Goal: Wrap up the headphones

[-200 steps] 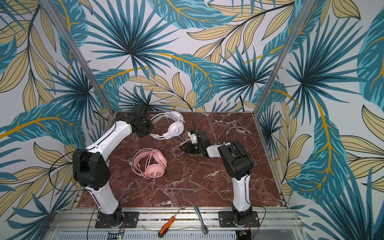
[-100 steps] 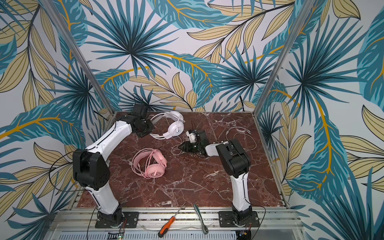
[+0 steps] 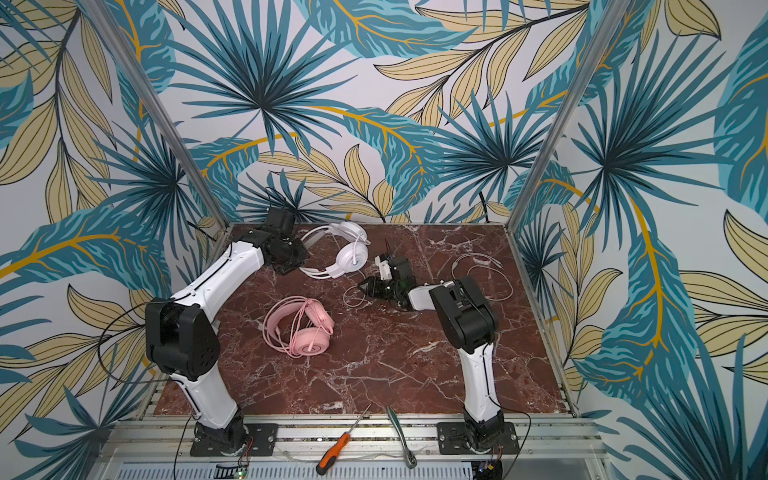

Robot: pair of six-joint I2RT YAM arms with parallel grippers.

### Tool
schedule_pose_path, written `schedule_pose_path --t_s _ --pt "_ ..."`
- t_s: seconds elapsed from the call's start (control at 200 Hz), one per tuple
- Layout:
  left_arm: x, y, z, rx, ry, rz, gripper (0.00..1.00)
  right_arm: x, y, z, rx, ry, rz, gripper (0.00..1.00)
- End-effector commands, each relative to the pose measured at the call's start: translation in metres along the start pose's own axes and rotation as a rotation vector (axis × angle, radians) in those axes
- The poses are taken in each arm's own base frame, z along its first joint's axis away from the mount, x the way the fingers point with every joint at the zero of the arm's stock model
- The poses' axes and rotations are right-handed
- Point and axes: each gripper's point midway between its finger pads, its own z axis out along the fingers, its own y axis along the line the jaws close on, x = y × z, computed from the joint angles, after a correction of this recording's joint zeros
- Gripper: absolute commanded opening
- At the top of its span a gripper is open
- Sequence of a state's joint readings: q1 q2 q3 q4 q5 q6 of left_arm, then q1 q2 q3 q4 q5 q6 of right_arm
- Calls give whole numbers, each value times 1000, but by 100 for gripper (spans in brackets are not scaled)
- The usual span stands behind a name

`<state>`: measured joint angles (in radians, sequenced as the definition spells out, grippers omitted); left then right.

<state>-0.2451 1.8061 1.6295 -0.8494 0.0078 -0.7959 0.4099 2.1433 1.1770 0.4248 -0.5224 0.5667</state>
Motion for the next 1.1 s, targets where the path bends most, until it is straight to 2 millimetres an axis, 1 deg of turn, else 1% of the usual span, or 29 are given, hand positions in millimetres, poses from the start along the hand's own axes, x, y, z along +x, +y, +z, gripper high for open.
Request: schedule_pose_path --t_s 0.0,0.095,0.165,0.23,0.396,0.506,0.611,0.681,0.831,0.886,0.997,1.012,1.032,1.092 --pt "-16 -20 -21 93 -59 -14 0 33 -16 8 3 107 58 45" --pt "-15 -20 -19 93 -53 -17 0 44 -14 9 -27 152 64 41" --pt "-15 -21 -18 94 -51 -17 0 46 -14 10 -35 161 71 38" --pt "-15 -22 -18 96 -49 -15 0 45 -15 11 -31 161 71 35" --pt "-15 -24 -20 101 -55 -10 0 39 -21 11 16 139 71 22" --pt "-16 -24 -22 100 -60 -6 0 32 -18 2 28 96 36 17" --pt "-16 -26 -23 108 -60 -1 0 27 -13 -9 38 58 -11 7" --pt "-16 -27 -23 112 -58 4 0 21 -6 -18 29 32 -37 0" --pt "-17 -34 -26 140 -50 40 0 13 6 -34 -15 -11 -67 0" --pt "-16 -40 -28 161 -42 69 0 11 6 -40 -14 -25 -75 1" --pt "-14 -51 -31 212 -20 136 0 2 3 -48 -4 -53 -81 20" --pt "-14 -53 -32 221 -16 149 0 0 3 -48 -5 -54 -79 25" --pt "-13 -56 -33 235 -11 162 0 -2 2 -48 -6 -57 -77 29" --pt "-11 -64 -37 271 5 202 0 -11 1 -47 -8 -66 -80 37"
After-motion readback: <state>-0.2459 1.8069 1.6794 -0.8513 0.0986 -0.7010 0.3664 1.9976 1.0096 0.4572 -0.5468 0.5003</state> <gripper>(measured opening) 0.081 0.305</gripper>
